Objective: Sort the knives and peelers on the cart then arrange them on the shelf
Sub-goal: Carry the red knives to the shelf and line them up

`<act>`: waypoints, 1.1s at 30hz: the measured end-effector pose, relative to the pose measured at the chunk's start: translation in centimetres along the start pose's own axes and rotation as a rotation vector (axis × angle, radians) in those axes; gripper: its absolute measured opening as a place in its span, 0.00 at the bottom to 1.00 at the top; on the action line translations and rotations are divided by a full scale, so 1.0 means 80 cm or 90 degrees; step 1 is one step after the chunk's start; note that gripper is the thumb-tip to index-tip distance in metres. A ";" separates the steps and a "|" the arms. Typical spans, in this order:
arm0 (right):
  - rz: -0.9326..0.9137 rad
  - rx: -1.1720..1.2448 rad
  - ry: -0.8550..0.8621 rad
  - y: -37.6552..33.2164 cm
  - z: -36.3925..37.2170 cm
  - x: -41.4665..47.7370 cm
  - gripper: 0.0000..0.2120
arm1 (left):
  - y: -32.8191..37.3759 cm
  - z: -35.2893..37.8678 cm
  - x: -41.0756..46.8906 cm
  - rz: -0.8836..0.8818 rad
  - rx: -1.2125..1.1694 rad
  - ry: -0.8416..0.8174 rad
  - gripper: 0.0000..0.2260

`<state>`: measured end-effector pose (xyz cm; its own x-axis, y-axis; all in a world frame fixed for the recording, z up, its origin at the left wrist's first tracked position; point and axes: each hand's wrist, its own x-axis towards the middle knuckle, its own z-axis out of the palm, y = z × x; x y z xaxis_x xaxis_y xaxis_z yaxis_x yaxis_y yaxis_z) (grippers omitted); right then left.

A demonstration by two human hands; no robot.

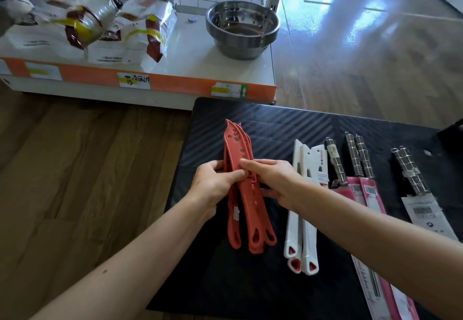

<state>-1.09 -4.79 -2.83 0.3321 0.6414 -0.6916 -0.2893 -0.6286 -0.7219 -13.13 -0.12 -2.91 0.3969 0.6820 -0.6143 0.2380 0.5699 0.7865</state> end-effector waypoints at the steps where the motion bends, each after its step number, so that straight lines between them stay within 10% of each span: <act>1: -0.002 0.006 0.003 0.000 -0.001 0.001 0.16 | 0.001 0.001 0.001 0.001 -0.004 -0.002 0.13; 20: -0.035 0.113 0.027 -0.105 -0.013 0.002 0.17 | 0.117 0.024 0.025 0.029 -0.092 0.023 0.18; 33: -0.057 0.134 -0.018 -0.468 0.027 -0.311 0.15 | 0.507 0.006 -0.255 0.086 -0.127 0.054 0.12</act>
<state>-0.45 3.74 41.38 0.3410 0.7046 -0.6223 -0.4419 -0.4641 -0.7677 -11.15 8.88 41.57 0.3360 0.7893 -0.5139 0.0048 0.5442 0.8390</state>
